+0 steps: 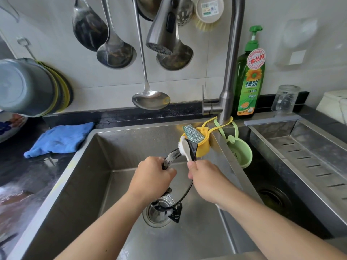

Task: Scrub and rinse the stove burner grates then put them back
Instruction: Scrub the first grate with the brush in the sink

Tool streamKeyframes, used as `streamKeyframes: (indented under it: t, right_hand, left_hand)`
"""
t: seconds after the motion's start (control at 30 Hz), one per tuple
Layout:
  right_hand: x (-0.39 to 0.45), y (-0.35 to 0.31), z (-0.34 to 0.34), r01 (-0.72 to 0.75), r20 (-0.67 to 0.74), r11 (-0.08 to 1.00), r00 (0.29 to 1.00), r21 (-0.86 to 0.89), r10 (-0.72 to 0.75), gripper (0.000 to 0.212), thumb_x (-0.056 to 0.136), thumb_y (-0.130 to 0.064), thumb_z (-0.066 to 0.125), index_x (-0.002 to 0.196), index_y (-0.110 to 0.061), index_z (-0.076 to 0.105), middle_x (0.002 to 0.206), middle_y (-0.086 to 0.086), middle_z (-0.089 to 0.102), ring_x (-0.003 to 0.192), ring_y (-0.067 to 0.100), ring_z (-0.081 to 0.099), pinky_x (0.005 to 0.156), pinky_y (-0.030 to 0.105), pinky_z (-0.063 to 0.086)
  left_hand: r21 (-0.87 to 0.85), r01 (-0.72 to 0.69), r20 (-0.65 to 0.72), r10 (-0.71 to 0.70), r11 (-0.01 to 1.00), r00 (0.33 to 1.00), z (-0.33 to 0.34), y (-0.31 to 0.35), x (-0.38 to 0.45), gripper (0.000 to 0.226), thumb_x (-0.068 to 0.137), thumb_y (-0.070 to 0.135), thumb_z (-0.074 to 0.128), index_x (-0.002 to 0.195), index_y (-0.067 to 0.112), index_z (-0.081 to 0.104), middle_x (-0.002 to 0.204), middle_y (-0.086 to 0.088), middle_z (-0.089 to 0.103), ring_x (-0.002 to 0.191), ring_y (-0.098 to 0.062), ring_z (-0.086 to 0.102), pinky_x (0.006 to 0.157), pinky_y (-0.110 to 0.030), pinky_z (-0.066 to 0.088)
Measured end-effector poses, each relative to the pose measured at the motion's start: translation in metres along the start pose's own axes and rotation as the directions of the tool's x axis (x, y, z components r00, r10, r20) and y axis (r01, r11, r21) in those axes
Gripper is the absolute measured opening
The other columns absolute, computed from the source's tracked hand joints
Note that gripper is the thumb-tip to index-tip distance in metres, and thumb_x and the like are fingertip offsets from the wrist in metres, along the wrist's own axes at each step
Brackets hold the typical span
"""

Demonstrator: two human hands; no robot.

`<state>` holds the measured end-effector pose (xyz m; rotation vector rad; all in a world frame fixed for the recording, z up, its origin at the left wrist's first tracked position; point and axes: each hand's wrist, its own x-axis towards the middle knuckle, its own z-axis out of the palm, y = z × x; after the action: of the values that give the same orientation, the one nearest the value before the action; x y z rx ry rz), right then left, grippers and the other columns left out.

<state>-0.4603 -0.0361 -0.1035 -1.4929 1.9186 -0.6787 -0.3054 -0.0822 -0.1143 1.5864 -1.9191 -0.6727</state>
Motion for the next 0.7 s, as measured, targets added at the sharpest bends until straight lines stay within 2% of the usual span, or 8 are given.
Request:
streamKeyframes:
  t: [0.07, 0.13, 0.27, 0.37, 0.47, 0.53, 0.6, 0.7]
  right_hand:
    - [-0.002, 0.002, 0.006, -0.003, 0.097, 0.997, 0.995, 0.082, -0.005, 0.046, 0.107, -0.045, 0.031, 0.082, -0.019, 0.06, 0.078, 0.001, 0.057, 0.069, 0.019, 0.051, 0.062, 0.03, 0.038]
    - [0.0, 0.003, 0.005, 0.011, 0.127, 0.997, 0.992, 0.073, -0.021, 0.046, 0.106, -0.046, 0.033, 0.078, -0.02, 0.058, 0.073, -0.001, 0.054, 0.065, 0.017, 0.048, 0.057, 0.027, 0.034]
    - [0.006, 0.005, -0.004, -0.039, 0.051, 0.999, 0.998, 0.003, 0.038, 0.043, 0.108, -0.041, 0.031, 0.092, -0.015, 0.062, 0.096, 0.011, 0.063, 0.083, 0.027, 0.054, 0.071, 0.032, 0.041]
    - [0.009, 0.004, 0.0, -0.07, 0.06, 0.993, 0.995, -0.095, 0.076, 0.045, 0.109, -0.039, 0.029, 0.111, -0.01, 0.064, 0.111, 0.014, 0.063, 0.093, 0.03, 0.057, 0.079, 0.033, 0.044]
    - [0.008, 0.004, -0.001, -0.114, 0.08, 0.984, 0.989, -0.139, 0.126, 0.032, 0.108, -0.028, 0.036, 0.089, -0.016, 0.058, 0.089, 0.01, 0.058, 0.064, 0.024, 0.055, 0.062, 0.027, 0.043]
    - [0.007, 0.011, -0.006, -0.141, 0.08, 0.986, 0.986, -0.09, 0.148, 0.029, 0.105, -0.02, 0.039, 0.078, -0.017, 0.051, 0.074, 0.008, 0.058, 0.052, 0.022, 0.056, 0.052, 0.024, 0.046]
    - [0.011, 0.017, -0.006, -0.158, 0.093, 0.986, 0.982, -0.057, 0.163, 0.022, 0.103, -0.022, 0.042, 0.089, -0.012, 0.056, 0.075, 0.012, 0.061, 0.053, 0.025, 0.057, 0.052, 0.026, 0.049]
    - [0.01, 0.019, -0.005, -0.249, 0.117, 0.968, 0.962, -0.007, 0.248, 0.023, 0.101, -0.028, 0.044, 0.103, -0.012, 0.06, 0.086, 0.015, 0.06, 0.049, 0.026, 0.054, 0.061, 0.04, 0.056]
  left_hand:
    - [0.056, -0.016, -0.032, 0.018, 0.998, 0.999, -0.002, -0.004, 0.001, 0.037, 0.086, 0.025, 0.061, 0.057, 0.013, 0.042, 0.046, 0.002, 0.045, 0.05, -0.021, 0.04, 0.05, -0.031, 0.035]
    - [0.097, -0.022, -0.042, 0.027, 0.995, 0.999, -0.004, -0.005, 0.002, 0.037, 0.088, 0.027, 0.059, 0.059, 0.011, 0.043, 0.048, 0.0, 0.047, 0.052, -0.023, 0.042, 0.051, -0.031, 0.036]
    - [0.168, -0.027, -0.051, 0.036, 0.985, 0.998, -0.005, -0.002, 0.0, 0.036, 0.087, 0.028, 0.059, 0.059, 0.011, 0.044, 0.046, 0.0, 0.049, 0.045, -0.014, 0.046, 0.046, -0.027, 0.032]
    - [0.199, -0.014, -0.033, 0.021, 0.98, 0.999, -0.003, -0.003, 0.001, 0.037, 0.088, 0.028, 0.059, 0.058, 0.012, 0.045, 0.048, -0.001, 0.05, 0.051, -0.022, 0.05, 0.047, -0.028, 0.032]
    - [0.27, -0.027, 0.002, 0.027, 0.963, 1.0, -0.005, -0.004, 0.0, 0.038, 0.091, 0.032, 0.059, 0.06, 0.013, 0.049, 0.052, -0.001, 0.053, 0.054, -0.023, 0.052, 0.046, -0.027, 0.034]
    - [0.324, -0.027, 0.045, 0.013, 0.946, 0.999, -0.003, -0.003, -0.001, 0.038, 0.091, 0.038, 0.06, 0.064, 0.012, 0.054, 0.058, -0.005, 0.059, 0.061, -0.027, 0.059, 0.049, -0.028, 0.038]
    - [0.354, 0.007, 0.054, -0.028, 0.935, 0.998, 0.001, -0.006, -0.006, 0.045, 0.092, 0.046, 0.061, 0.064, 0.01, 0.054, 0.061, -0.007, 0.061, 0.064, -0.032, 0.06, 0.052, -0.03, 0.04]
    - [0.372, 0.053, 0.078, -0.088, 0.927, 0.993, 0.004, -0.011, -0.011, 0.054, 0.093, 0.052, 0.06, 0.06, 0.01, 0.049, 0.06, -0.006, 0.056, 0.063, -0.033, 0.053, 0.056, -0.032, 0.041]
